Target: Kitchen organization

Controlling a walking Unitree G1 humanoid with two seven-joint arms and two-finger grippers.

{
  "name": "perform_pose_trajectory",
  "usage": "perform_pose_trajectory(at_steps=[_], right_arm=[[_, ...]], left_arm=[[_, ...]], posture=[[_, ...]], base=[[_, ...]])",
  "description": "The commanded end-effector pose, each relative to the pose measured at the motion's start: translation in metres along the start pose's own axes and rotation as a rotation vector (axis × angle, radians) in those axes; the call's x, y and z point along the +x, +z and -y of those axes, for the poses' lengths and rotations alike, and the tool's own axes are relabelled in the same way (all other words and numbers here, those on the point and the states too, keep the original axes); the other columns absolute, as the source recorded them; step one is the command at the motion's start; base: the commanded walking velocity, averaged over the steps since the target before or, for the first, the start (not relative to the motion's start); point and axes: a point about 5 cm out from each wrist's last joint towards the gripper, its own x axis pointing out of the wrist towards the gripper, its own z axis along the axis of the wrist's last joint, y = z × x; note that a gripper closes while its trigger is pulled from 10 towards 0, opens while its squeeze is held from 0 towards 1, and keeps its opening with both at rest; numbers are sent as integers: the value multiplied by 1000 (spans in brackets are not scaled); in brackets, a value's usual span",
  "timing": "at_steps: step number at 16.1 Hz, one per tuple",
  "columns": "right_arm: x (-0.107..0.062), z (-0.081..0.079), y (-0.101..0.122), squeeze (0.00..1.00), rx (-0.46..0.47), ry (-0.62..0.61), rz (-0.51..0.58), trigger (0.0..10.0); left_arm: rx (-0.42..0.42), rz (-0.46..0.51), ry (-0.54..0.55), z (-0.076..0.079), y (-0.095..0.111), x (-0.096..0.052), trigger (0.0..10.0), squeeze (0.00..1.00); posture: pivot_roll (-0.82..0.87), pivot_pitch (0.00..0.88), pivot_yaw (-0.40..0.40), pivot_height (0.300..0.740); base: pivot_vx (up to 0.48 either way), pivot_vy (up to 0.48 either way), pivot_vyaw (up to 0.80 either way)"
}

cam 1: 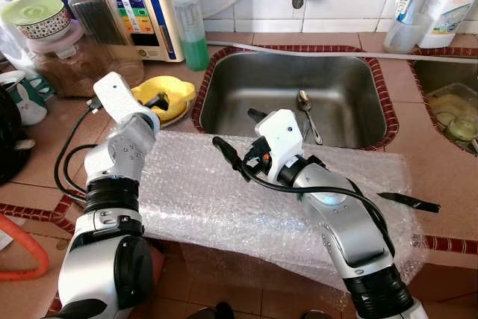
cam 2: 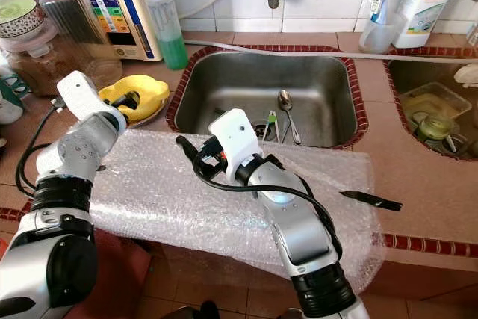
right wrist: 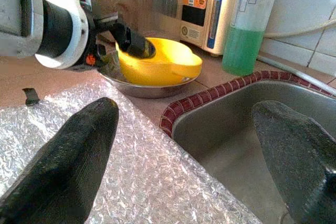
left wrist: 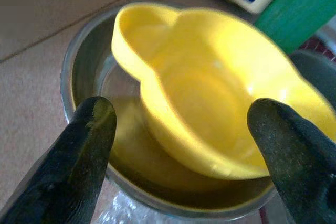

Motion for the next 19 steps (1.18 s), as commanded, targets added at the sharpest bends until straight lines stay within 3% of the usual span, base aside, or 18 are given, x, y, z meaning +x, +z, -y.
perform_pose_trajectory(at_steps=[1,2,3,4,19], right_arm=[[2,-4,3,843,-2,15,16,10000],[2,-4,3,843,-2,15,16,10000],[2,-4,3,847,-2,13,15,10000],[2,-4,3,843,-2,13,15,10000],[1,-3,3,843,-3,11,13,10000]], left_arm=[[15,-18,7,-5,-5,3,9255,0],[18,-18,8,-5,-5,3,9255,0],[21,-23,14,-9,-7,5,4118,0],[23,-22,24,-12,-8,6,0,0],[19,6,76,-27,-6,10,0,0]], posture=[[-257,120,141,740],[-257,120,141,740],[-259,123,141,740],[-260,124,142,740],[-258,128,139,740]], base=[[0,0,0],[0,0,0],[0,0,0],[0,0,0],[0,0,0]])
